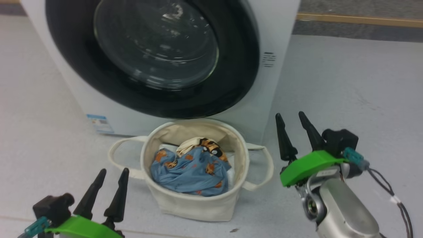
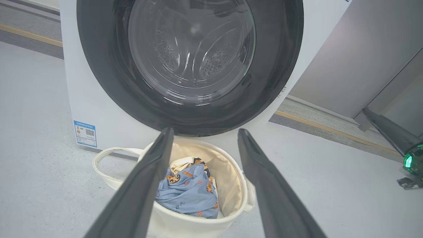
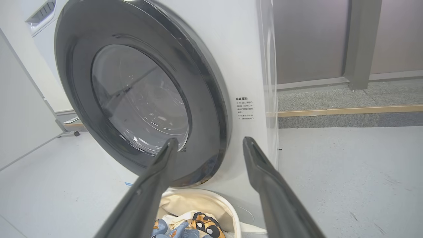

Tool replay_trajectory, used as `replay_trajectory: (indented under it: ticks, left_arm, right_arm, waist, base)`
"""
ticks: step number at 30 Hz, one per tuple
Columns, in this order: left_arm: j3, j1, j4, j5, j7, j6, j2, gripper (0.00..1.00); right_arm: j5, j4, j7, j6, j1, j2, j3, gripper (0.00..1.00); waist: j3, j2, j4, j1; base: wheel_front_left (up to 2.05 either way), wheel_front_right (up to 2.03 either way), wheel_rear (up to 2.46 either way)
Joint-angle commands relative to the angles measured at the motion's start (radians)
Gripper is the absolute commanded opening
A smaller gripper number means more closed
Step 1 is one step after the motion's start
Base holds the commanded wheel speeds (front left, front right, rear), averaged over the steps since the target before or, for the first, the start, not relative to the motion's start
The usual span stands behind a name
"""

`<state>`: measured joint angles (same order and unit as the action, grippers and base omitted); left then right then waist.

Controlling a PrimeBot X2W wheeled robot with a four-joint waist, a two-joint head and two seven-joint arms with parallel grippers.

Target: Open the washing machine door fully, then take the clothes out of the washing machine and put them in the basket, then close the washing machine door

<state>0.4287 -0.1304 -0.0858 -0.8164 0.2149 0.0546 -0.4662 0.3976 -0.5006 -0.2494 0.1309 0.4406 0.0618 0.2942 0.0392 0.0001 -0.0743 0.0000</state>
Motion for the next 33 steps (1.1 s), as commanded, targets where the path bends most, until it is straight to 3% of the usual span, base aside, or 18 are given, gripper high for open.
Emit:
replay_trajectory:
  ticks: [1,10,16,24,33]
  left_arm:
    - [-0.062,-0.019,0.045,-0.014,0.017,0.01,-0.038,1.0]
    - [-0.105,0.002,0.088,-0.032,0.028,0.03,-0.036,1.0]
    - [-0.108,0.006,0.112,-0.033,0.031,0.02,-0.037,1.0]
    - [-0.1,0.009,0.116,-0.069,0.007,-0.007,-0.038,1.0]
    - [-0.096,0.004,0.109,-0.059,0.008,-0.003,-0.044,1.0]
  right_arm:
    - [-0.023,0.073,-0.012,0.0,-0.011,-0.012,0.02,1.0]
    - [-0.022,0.211,-0.005,0.0,-0.123,0.005,0.038,1.0]
    - [-0.035,0.279,0.013,0.0,-0.18,0.018,0.029,1.0]
    - [-0.05,0.325,0.036,0.0,-0.207,0.009,0.017,1.0]
    - [-0.069,0.341,0.051,0.0,-0.221,0.001,0.006,1.0]
  waist:
    - [-0.011,-0.0001,-0.031,0.0]
    - [-0.003,-0.0001,-0.036,0.0]
    - [0.013,-0.0001,-0.028,0.0]
    - [0.018,-0.0001,-0.027,0.0]
    - [0.022,-0.0001,-0.029,0.0]
  base:
    - [0.0,0.0,0.0]
    - [0.0,0.0,0.0]
    - [0.0,0.0,0.0]
    - [0.0,0.0,0.0]
    - [0.0,0.0,0.0]
